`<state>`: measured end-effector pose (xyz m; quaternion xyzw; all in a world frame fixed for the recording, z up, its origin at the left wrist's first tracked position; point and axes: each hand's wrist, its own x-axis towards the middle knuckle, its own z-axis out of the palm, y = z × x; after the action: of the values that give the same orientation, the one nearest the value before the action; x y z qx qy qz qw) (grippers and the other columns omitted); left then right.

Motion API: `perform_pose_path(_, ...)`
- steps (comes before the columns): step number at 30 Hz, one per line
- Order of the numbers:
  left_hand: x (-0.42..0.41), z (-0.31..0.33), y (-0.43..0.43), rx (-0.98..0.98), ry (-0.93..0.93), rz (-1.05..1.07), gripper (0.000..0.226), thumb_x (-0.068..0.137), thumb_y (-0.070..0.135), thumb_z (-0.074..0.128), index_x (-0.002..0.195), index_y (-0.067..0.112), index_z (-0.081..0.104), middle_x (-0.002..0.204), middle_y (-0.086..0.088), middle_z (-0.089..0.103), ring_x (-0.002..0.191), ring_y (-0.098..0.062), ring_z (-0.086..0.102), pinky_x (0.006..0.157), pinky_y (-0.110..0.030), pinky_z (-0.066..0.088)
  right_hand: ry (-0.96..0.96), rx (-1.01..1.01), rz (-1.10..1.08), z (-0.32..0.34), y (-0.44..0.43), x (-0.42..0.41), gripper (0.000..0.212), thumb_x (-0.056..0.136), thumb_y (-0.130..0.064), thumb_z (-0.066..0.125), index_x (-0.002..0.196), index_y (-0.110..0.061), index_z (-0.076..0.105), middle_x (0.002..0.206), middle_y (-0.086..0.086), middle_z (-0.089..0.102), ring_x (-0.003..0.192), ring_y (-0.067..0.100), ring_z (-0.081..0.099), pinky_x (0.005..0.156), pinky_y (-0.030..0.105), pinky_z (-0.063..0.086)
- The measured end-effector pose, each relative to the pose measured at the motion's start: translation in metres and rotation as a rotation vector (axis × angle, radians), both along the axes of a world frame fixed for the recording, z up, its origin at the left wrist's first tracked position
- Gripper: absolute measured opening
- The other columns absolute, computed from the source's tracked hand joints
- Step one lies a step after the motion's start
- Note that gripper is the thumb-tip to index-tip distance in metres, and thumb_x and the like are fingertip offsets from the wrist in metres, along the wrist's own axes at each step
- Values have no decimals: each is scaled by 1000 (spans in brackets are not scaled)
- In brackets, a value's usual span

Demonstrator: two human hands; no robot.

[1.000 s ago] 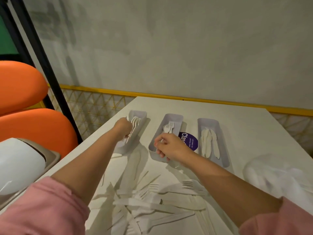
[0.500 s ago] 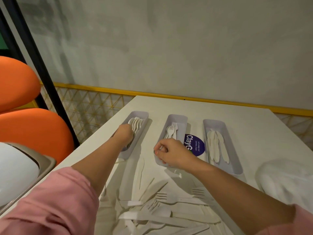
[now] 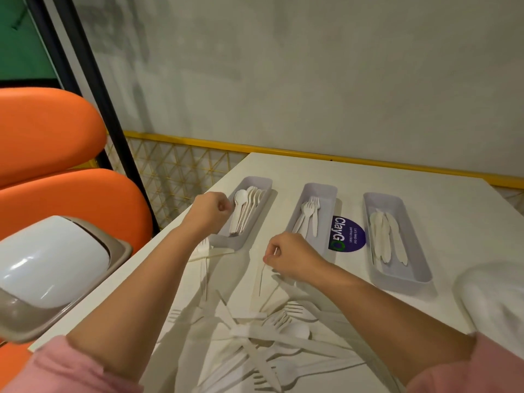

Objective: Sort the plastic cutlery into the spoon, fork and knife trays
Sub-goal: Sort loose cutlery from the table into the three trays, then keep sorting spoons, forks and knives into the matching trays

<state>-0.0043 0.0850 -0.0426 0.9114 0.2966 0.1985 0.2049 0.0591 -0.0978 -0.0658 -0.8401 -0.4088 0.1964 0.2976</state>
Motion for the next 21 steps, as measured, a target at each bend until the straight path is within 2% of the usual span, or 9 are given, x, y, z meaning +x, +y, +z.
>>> perform_pose_path(3, -21, -3, 4, -35, 113, 30, 20, 84, 6, 49, 86, 6, 69, 86, -9, 67, 74, -19, 56, 57, -22, 44, -34, -160, 41, -6, 4, -12, 24, 89, -27, 59, 75, -9, 53, 78, 10, 56, 73, 22, 54, 63, 27, 42)
perform_pose_path(7, -44, -17, 13, -32, 331, 86, 22, 84, 7, 53, 97, 3, 70, 102, -11, 68, 93, -25, 62, 77, -33, 51, -146, -273, 16, -10, 7, -23, 47, 86, -44, 61, 61, -15, 32, 65, 1, 38, 57, 16, 39, 47, 25, 26)
perform_pose_path(9, -52, -25, 12, -16, 407, 64, 23, 83, 11, 58, 103, 6, 68, 108, -9, 66, 94, -22, 59, 78, -31, 48, -178, -295, 2, -9, 9, -26, 43, 83, -47, 63, 73, -9, 44, 73, 1, 44, 69, 18, 45, 48, 25, 28)
perform_pose_path(11, -58, -33, 12, -23, 424, 47, 27, 82, 13, 61, 108, 11, 66, 114, -5, 62, 98, -21, 56, 77, -27, 45, -164, -305, -25, -8, 13, -27, 42, 83, -42, 65, 99, -4, 54, 90, 6, 53, 80, 20, 47, 51, 25, 33)
perform_pose_path(12, -60, -36, 12, -29, 410, 44, 27, 81, 12, 62, 108, 13, 66, 115, -4, 61, 102, -21, 56, 78, -26, 45, -155, -309, -36, -8, 14, -27, 37, 84, -36, 64, 100, -3, 55, 91, 7, 55, 80, 20, 48, 49, 25, 33)
perform_pose_path(14, -61, -40, 13, -31, 385, 42, 25, 80, 6, 62, 104, 13, 66, 115, -4, 60, 102, -21, 55, 78, -26, 44, -143, -320, -56, -9, 15, -25, 23, 86, -23, 59, 76, -6, 49, 75, 4, 52, 68, 20, 49, 45, 24, 31)
perform_pose_path(16, -62, -44, 12, -27, 371, 21, 21, 80, 1, 59, 95, 14, 67, 113, -4, 62, 93, -19, 52, 74, -24, 40, -105, -315, -89, -10, 16, -24, 30, 84, -16, 57, 60, -9, 41, 53, 2, 48, 51, 18, 44, 47, 23, 35)
perform_pose_path(19, -63, -46, 8, -28, 353, -22, 22, 81, -1, 56, 94, 12, 68, 107, -3, 62, 88, -16, 49, 73, -22, 38, -69, -307, -122, -11, 15, -24, 32, 81, -14, 57, 53, -8, 42, 17, -4, 34, 43, 17, 43, 57, 26, 44)
perform_pose_path(21, -65, -45, 4, -30, 357, -57, 23, 81, 1, 58, 100, 10, 67, 100, 0, 58, 88, -15, 47, 73, -21, 36, -66, -292, -134, -11, 15, -26, 33, 80, -16, 58, 53, -8, 42, 14, -10, 28, 44, 18, 43, 58, 26, 44)
